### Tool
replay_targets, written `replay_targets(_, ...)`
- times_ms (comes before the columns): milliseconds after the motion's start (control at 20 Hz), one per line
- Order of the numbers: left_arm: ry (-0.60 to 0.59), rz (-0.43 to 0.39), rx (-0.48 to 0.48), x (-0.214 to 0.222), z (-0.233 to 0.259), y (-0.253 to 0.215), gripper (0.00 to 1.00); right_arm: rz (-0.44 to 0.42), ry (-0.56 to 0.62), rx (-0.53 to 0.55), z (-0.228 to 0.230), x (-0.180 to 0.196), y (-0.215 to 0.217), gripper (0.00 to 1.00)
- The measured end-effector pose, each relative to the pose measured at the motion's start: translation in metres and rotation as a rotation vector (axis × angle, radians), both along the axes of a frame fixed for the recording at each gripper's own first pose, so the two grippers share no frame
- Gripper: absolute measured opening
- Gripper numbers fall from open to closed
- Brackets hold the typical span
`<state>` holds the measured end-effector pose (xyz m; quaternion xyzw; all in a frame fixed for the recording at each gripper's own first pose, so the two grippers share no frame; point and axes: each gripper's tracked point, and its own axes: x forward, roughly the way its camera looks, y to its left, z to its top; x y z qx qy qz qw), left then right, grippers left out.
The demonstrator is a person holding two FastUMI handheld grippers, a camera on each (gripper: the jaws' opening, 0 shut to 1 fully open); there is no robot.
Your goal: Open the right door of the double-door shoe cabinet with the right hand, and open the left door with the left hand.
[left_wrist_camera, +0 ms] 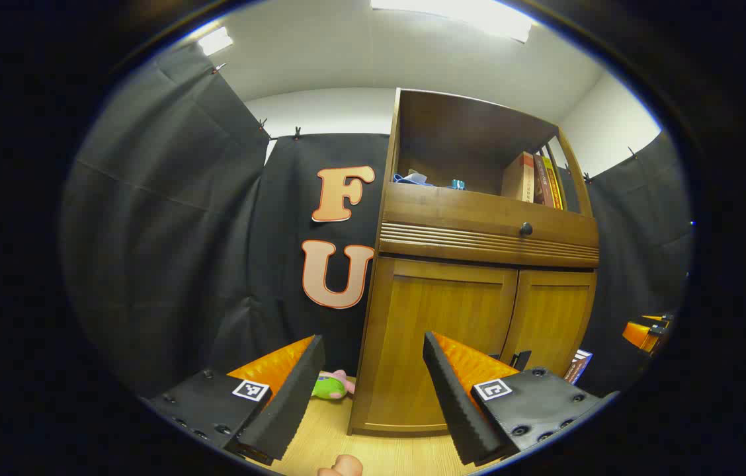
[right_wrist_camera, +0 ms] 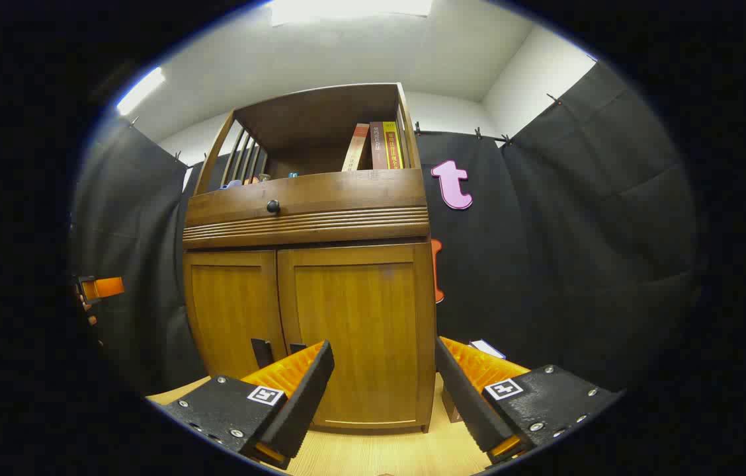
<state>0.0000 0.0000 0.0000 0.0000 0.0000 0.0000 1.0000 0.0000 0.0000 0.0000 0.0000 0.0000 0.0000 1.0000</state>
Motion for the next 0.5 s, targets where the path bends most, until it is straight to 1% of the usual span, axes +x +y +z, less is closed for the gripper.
replay_targets(150, 0.027, -0.005, 0.000, -0.003, -0.011, -0.006, 0.94, 0.010, 0.003, -0.002, -0.005, -0.001, 0.000, 0.95)
replay_targets(300, 0.037, 0.009, -0.007, -0.007, -0.014, 0.001, 0.95, 0.020, 0.011, 0.007, -0.007, -0.004, 0.004, 0.95)
replay_targets(350, 0.035, 0.011, -0.008, -0.009, -0.012, 0.003, 0.97, 0.026, 0.011, 0.010, -0.005, -0.006, 0.006, 0.95)
replay_targets(500, 0.019, 0.018, 0.013, -0.011, -0.009, 0.012, 0.96, 0.029, -0.001, 0.012, -0.001, -0.010, 0.012, 0.95)
